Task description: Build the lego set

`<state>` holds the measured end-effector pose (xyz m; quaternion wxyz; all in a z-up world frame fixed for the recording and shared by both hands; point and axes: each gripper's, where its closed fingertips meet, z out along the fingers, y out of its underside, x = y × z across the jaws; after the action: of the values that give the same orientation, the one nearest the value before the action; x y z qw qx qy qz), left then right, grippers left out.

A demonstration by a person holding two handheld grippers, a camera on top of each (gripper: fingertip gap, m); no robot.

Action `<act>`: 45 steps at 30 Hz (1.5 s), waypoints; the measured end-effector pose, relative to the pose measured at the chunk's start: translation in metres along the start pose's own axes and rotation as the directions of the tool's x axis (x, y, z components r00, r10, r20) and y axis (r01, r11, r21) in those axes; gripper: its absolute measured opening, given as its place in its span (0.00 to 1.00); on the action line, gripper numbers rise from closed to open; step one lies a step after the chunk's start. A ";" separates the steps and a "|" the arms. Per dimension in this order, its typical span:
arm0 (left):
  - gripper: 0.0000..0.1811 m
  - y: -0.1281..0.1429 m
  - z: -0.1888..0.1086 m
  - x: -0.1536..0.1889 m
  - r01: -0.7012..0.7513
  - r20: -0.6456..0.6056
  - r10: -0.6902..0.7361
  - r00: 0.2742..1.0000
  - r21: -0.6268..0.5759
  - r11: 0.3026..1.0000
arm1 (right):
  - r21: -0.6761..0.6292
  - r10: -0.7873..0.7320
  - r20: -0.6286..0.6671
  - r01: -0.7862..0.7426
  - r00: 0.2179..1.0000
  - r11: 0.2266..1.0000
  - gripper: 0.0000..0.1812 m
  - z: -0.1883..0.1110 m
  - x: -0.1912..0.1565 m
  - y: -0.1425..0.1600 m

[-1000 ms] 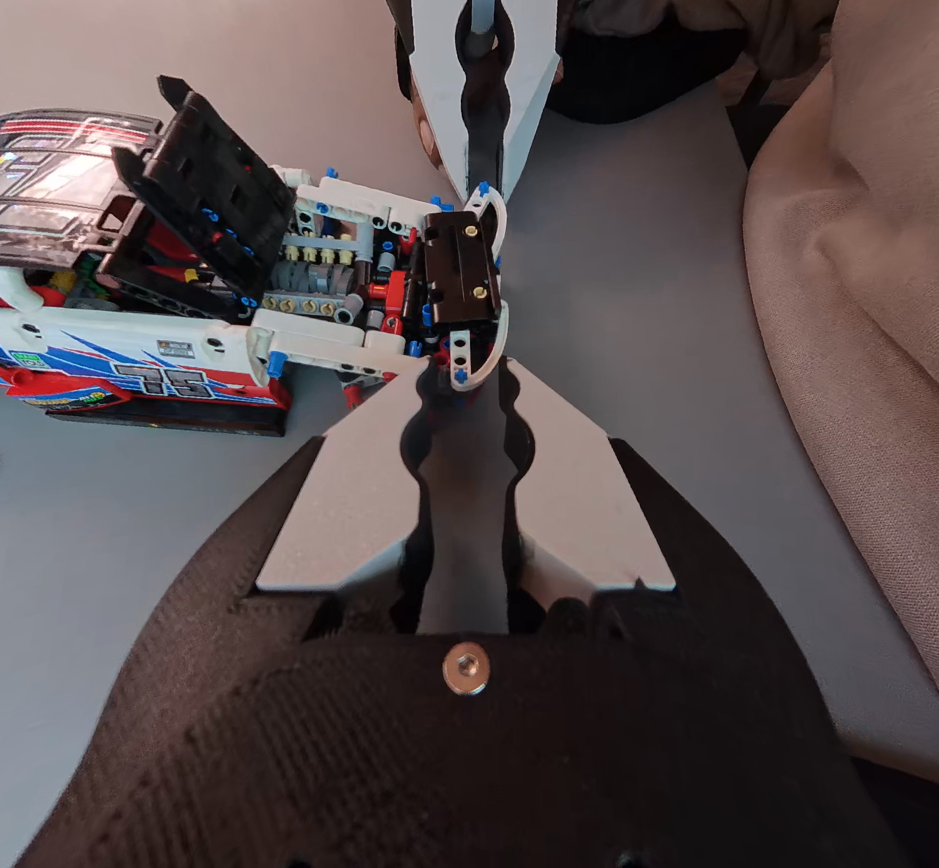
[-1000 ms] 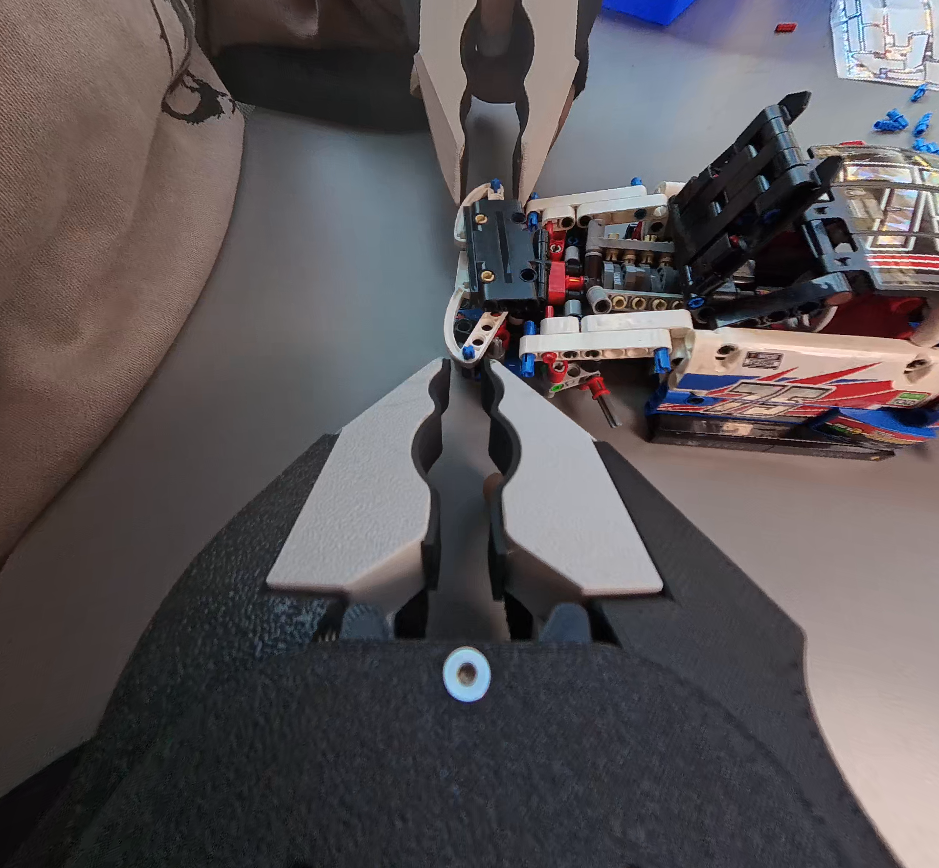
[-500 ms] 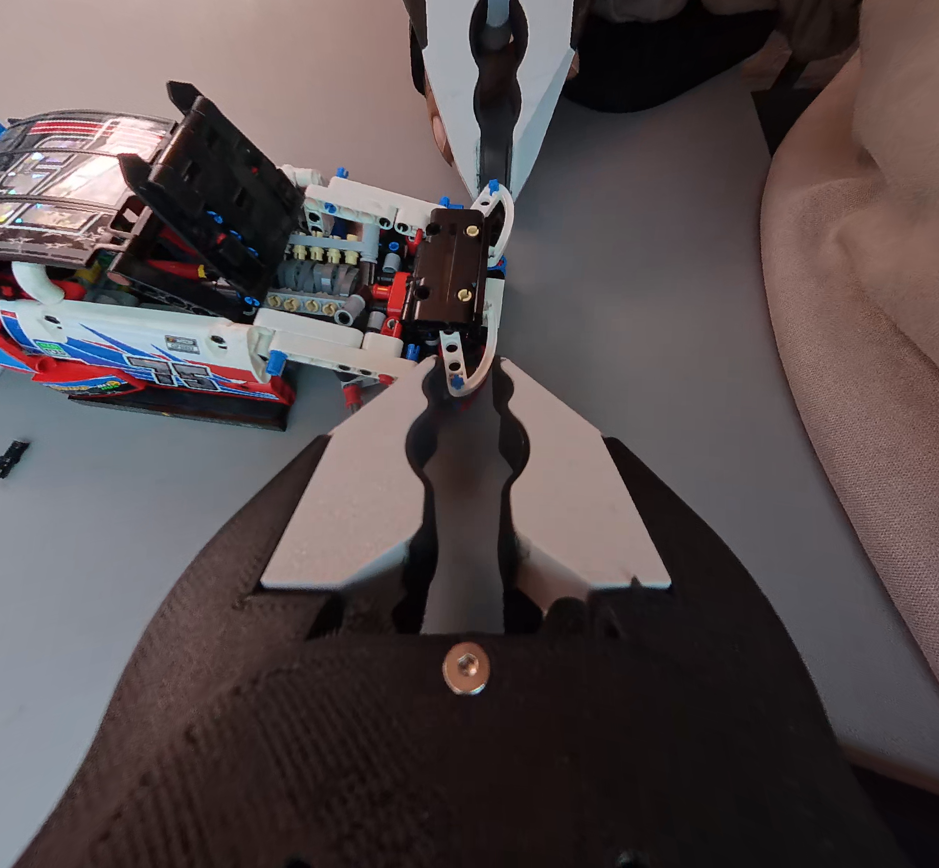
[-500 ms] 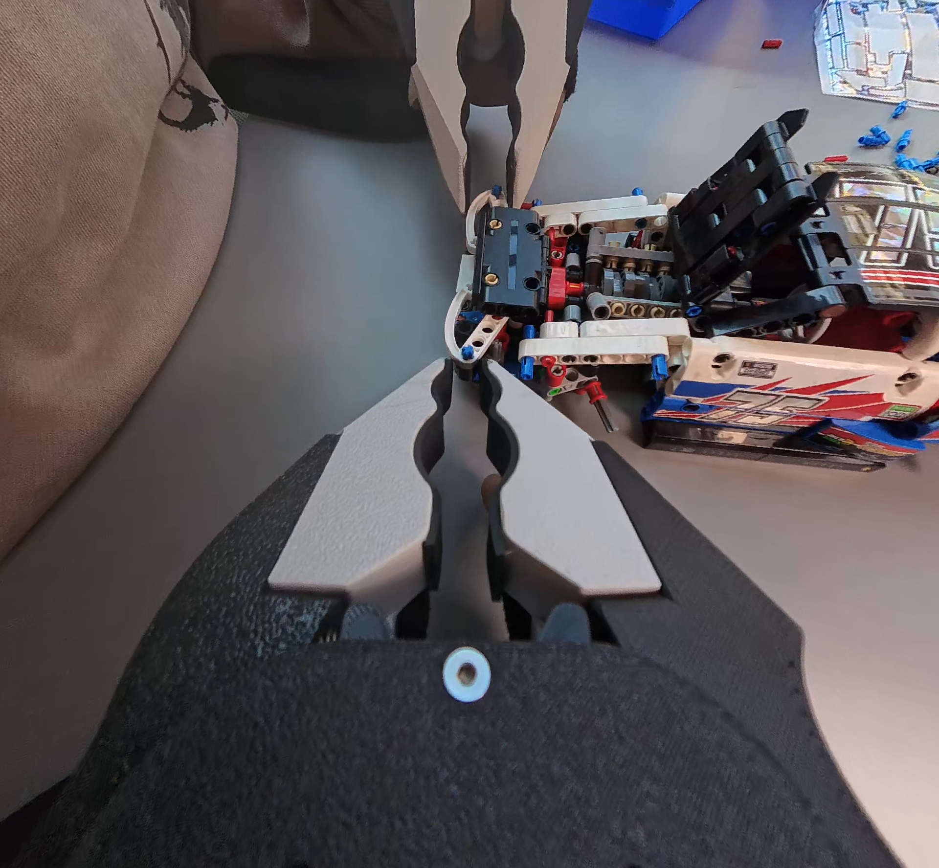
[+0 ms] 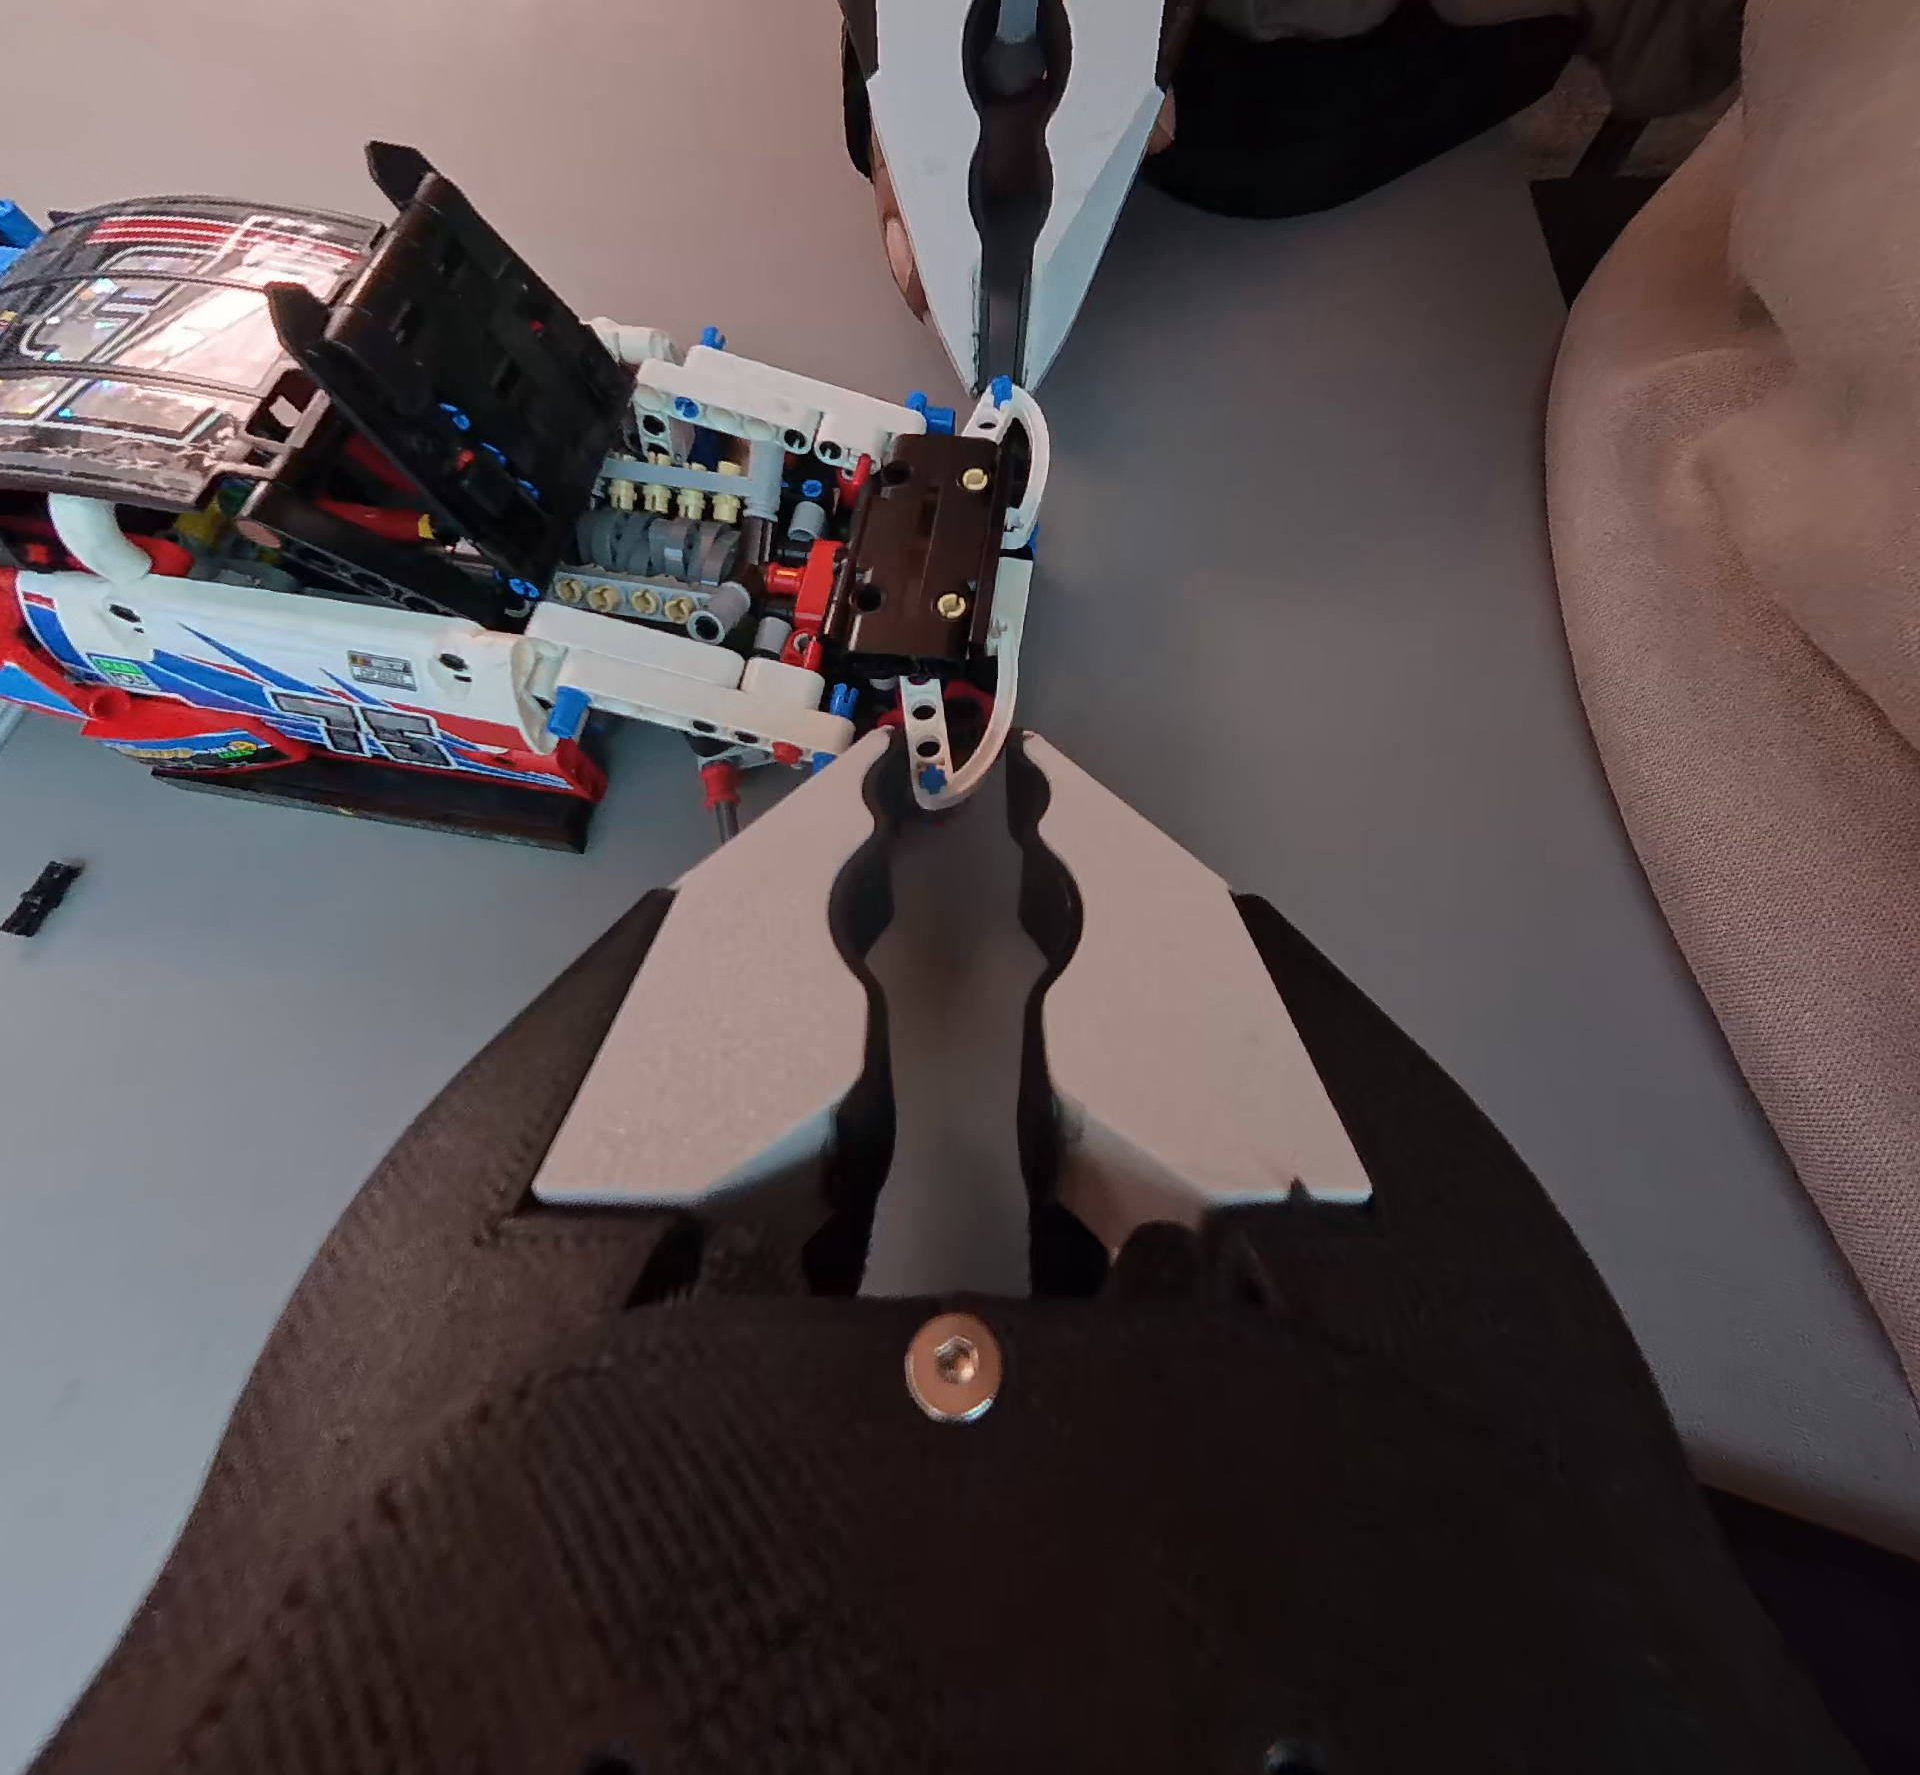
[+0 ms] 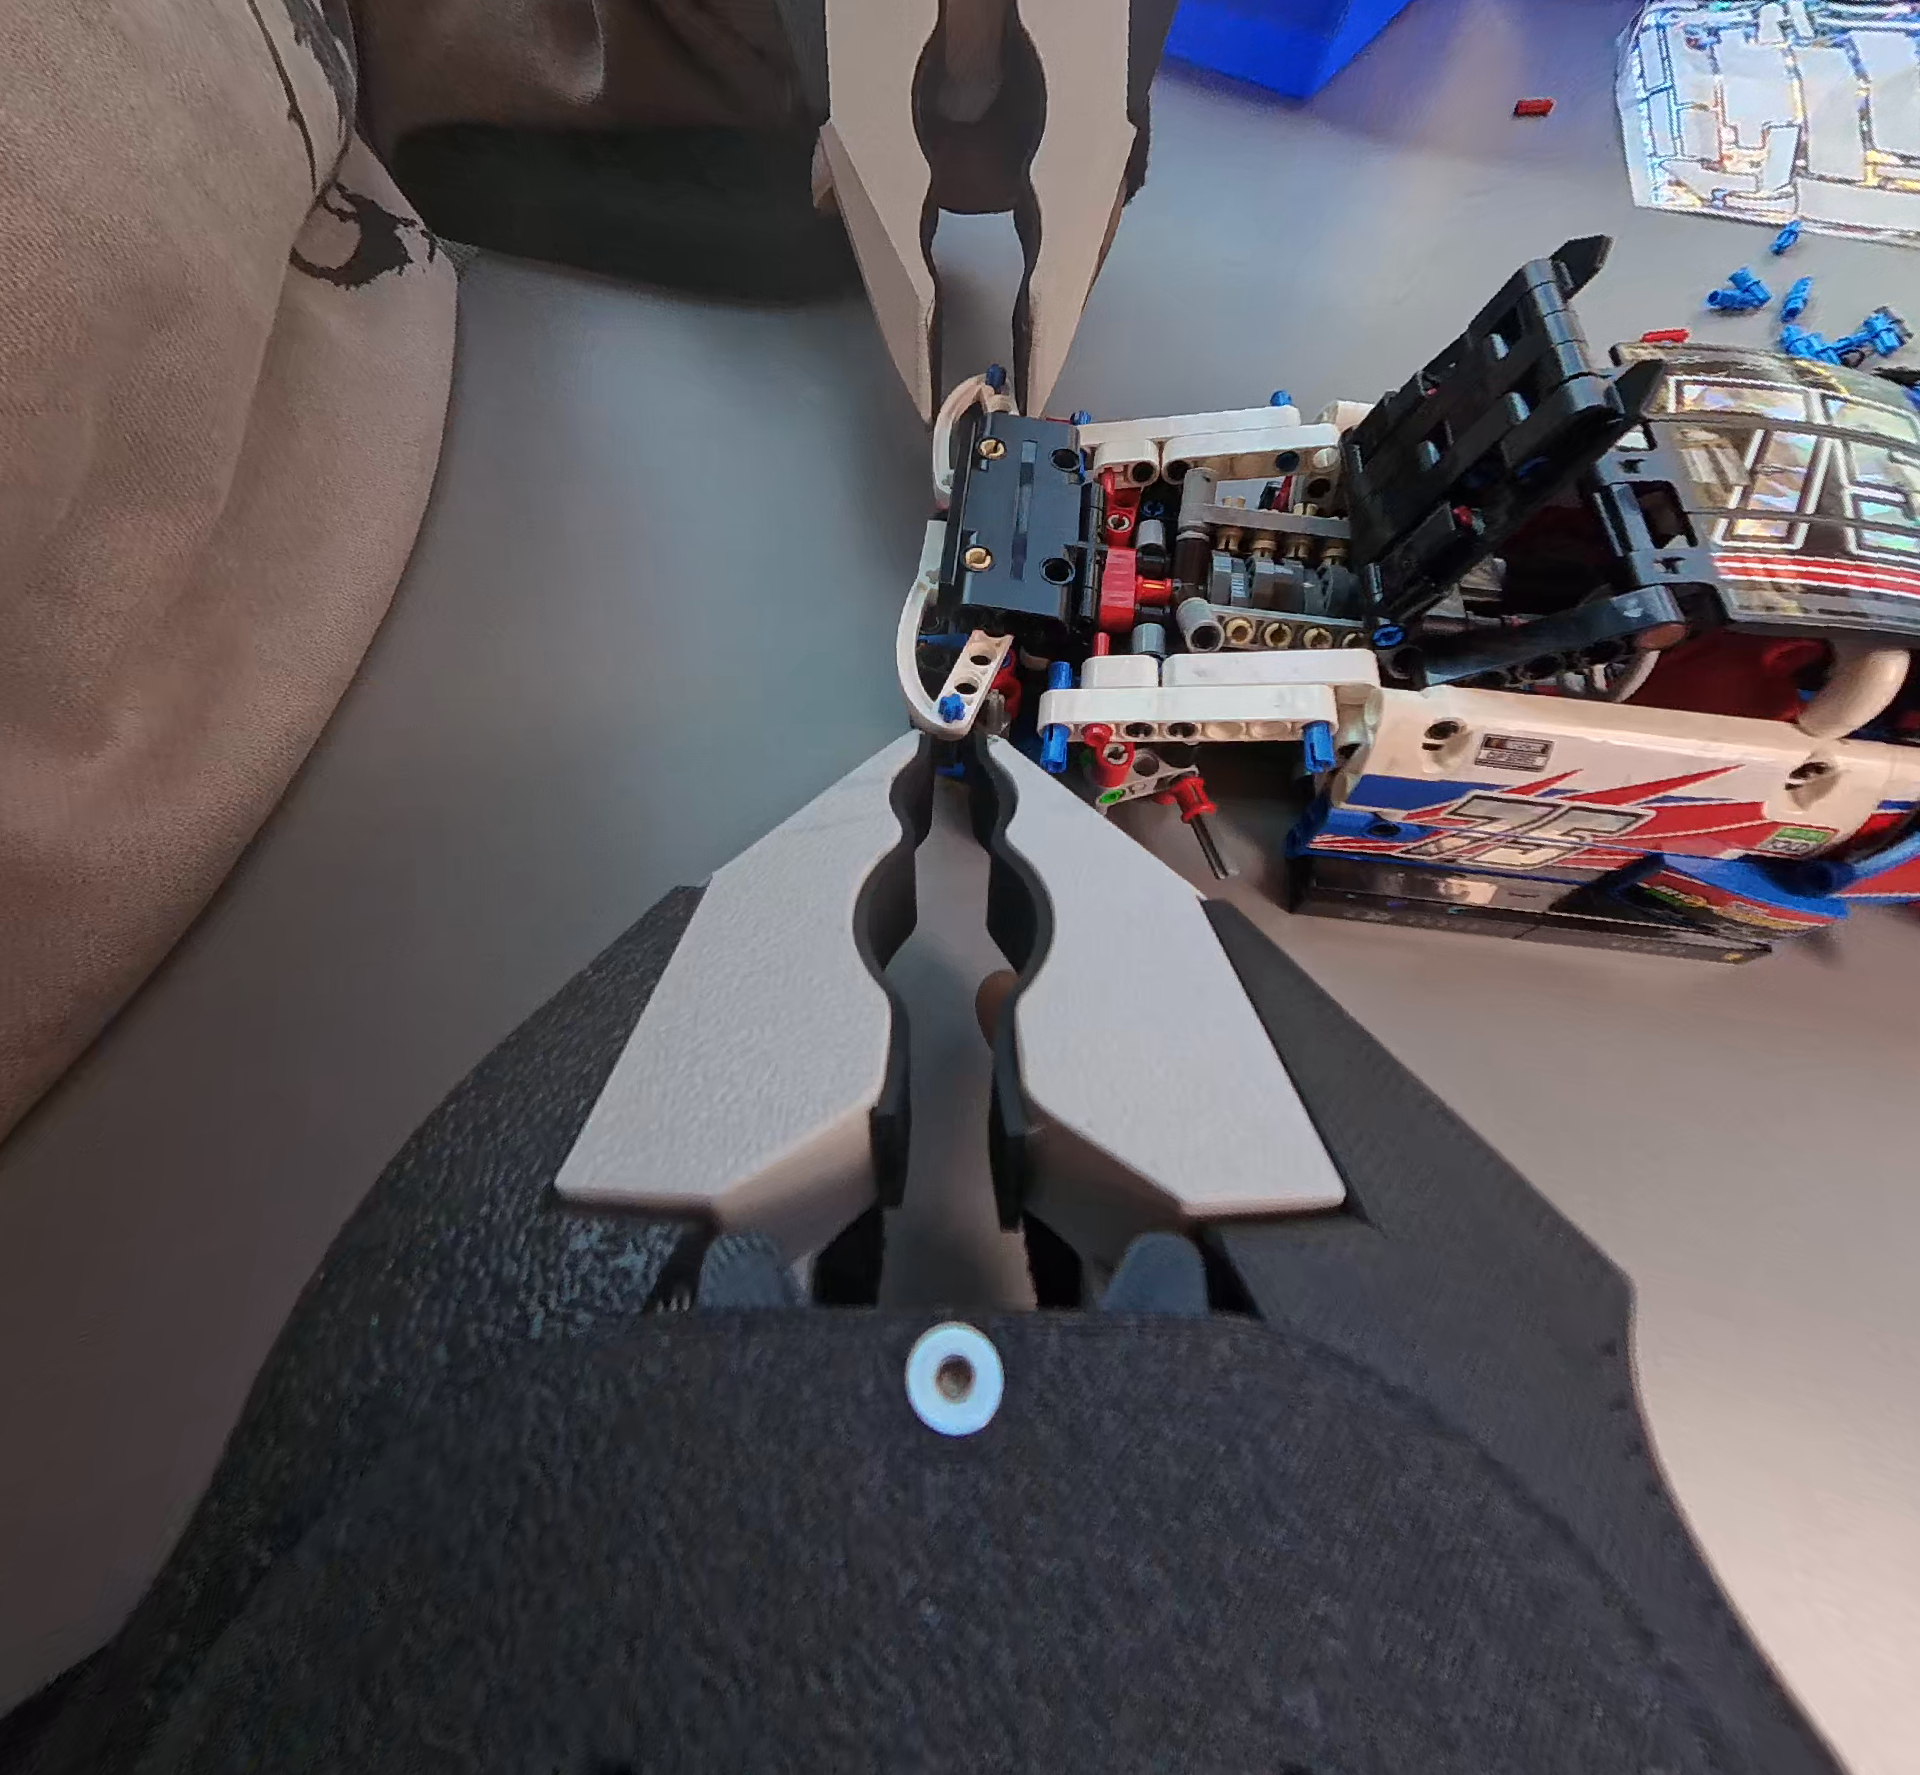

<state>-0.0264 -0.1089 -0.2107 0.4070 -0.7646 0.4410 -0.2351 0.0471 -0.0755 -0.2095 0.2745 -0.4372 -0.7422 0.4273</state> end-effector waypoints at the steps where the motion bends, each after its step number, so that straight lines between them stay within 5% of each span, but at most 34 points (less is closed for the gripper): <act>1: 0.09 0.000 0.000 0.000 0.003 -0.001 -0.003 1.000 0.001 1.000 | 0.000 0.001 0.000 -0.001 1.000 1.000 0.02 0.000 0.000 0.000; 45: 0.09 -0.001 0.000 -0.004 0.050 -0.035 -0.048 0.998 0.068 0.996 | -0.041 -0.048 -0.042 0.046 0.998 0.998 0.05 0.009 0.000 0.002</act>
<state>-0.0277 -0.1052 -0.2094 0.4198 -0.7568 0.4203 -0.2727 0.0415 -0.0785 -0.2158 0.2917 -0.4340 -0.7546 0.3963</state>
